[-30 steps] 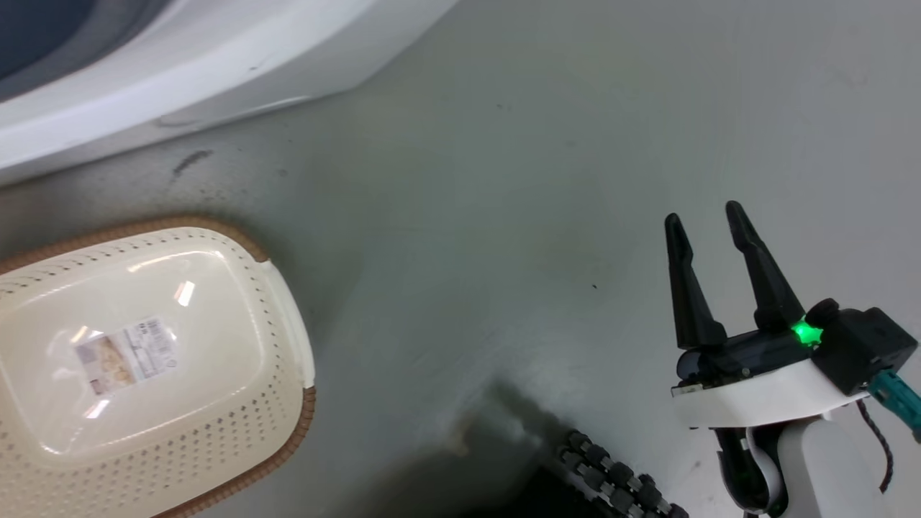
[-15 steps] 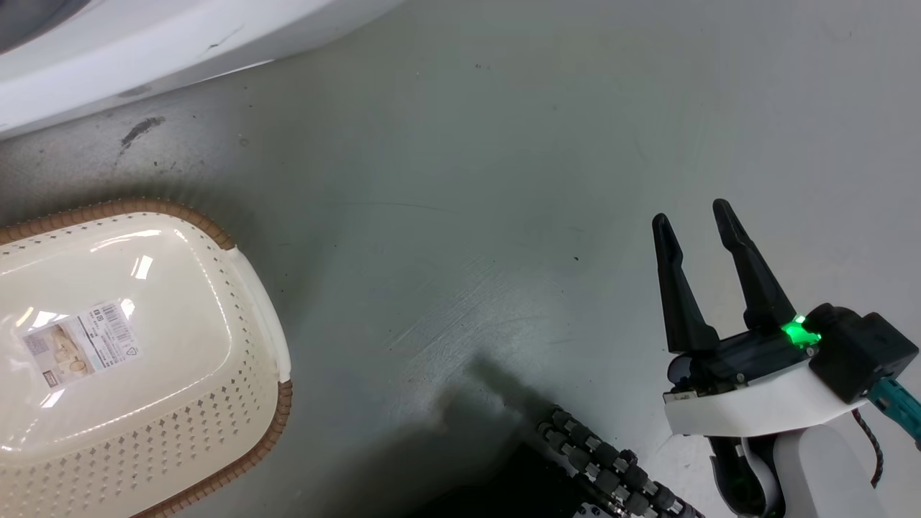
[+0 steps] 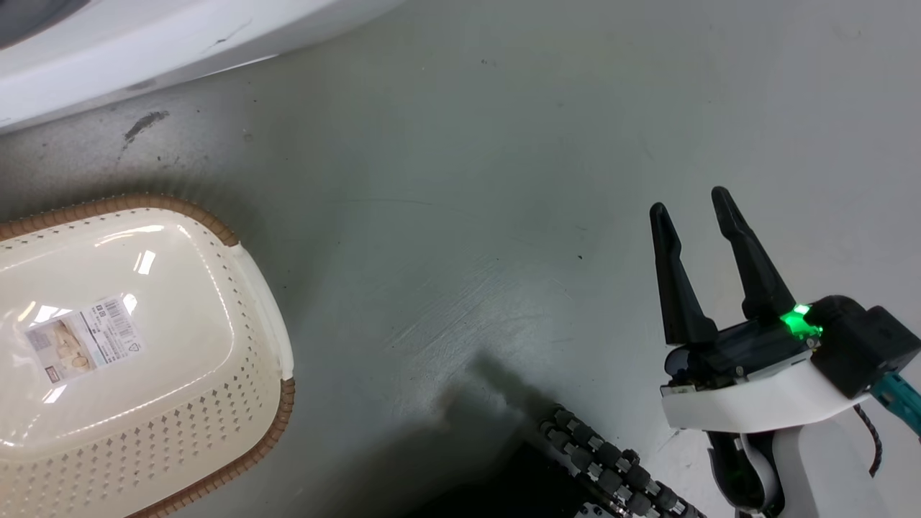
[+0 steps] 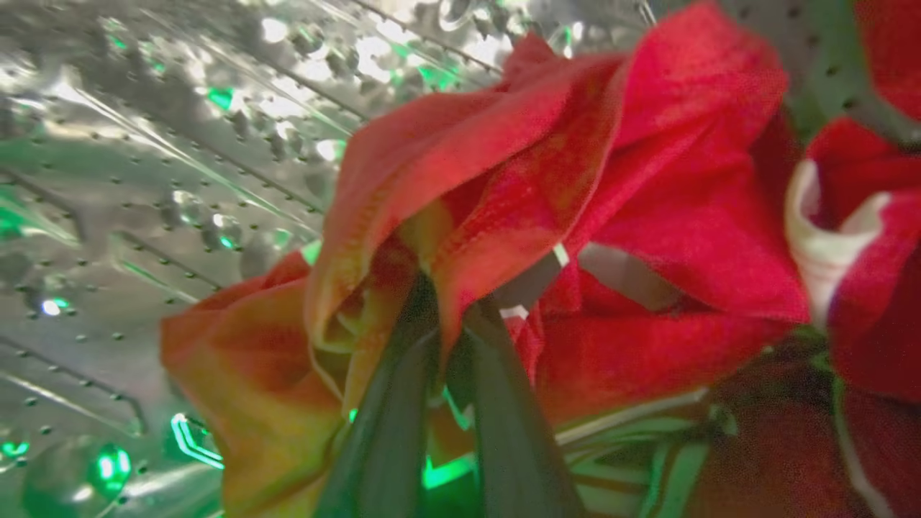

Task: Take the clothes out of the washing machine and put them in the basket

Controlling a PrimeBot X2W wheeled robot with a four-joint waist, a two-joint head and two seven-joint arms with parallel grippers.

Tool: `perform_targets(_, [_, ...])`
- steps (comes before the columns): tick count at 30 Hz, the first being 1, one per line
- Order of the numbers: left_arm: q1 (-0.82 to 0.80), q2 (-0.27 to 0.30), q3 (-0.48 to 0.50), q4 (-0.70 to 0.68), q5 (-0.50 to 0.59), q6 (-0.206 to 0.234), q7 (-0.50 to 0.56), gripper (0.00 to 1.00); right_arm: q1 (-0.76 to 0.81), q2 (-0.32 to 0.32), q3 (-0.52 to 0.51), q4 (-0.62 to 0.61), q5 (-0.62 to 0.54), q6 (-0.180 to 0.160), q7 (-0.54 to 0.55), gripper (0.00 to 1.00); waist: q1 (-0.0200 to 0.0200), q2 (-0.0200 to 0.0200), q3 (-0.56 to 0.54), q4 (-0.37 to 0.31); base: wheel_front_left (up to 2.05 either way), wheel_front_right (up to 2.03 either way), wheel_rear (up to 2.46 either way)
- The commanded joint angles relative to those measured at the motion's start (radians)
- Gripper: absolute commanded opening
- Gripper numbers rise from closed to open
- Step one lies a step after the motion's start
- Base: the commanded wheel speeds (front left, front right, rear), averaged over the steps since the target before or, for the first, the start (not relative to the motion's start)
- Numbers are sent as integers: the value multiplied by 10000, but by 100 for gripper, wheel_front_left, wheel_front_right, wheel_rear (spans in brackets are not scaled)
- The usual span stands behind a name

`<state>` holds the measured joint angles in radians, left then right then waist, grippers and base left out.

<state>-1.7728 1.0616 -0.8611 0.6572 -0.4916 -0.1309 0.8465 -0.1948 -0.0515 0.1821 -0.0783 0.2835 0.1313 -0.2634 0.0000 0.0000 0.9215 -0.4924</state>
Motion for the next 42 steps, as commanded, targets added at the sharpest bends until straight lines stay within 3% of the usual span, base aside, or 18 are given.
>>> perform_targets(1, [-109, 101, -27, 110, 22, 19, -287, 0, -199, 23, 21, 15, 90, -10, -21, 100, 0, 0, -84, -43, 0, 0, 0])
perform_targets(9, [812, -685, -127, 695, -34, 156, -3019, 0, -565, 18, -710, 197, -326, -10, -21, 100, 0, 0, -1061, 454, 0, 0, 0])
perform_targets(19, [3282, -2519, 47, 2060, -949, 643, -7285, 0, -346, 11, -1568, 402, -1278, -10, -21, 100, 0, 0, -3047, 1452, 0, 0, 0])
perform_targets(28, [5553, -3889, 311, 2730, -1696, 805, -10440, 0, 159, 9, -2138, 574, -2087, -10, -21, 100, 0, 0, -4836, 2235, 0, 0, 0])
perform_targets(36, [7173, -4536, 862, 1857, -1902, 1302, -11122, 0, 413, 8, -2544, 687, -2410, -10, -19, 100, 0, 0, -5900, 2825, 0, 0, 0])
perform_targets(37, [7706, -4623, 1236, 990, -1666, 1604, -11134, 0, 467, 12, -2634, 708, -2455, -10, -19, 100, 0, 0, -6176, 3021, 0, 0, 0])
perform_targets(42, [9006, -4648, 2218, -783, -1163, 2181, -11137, 0, 635, 11, -2631, 721, -2600, -10, -19, 100, 0, 0, -6623, 3338, 0, 0, 0])
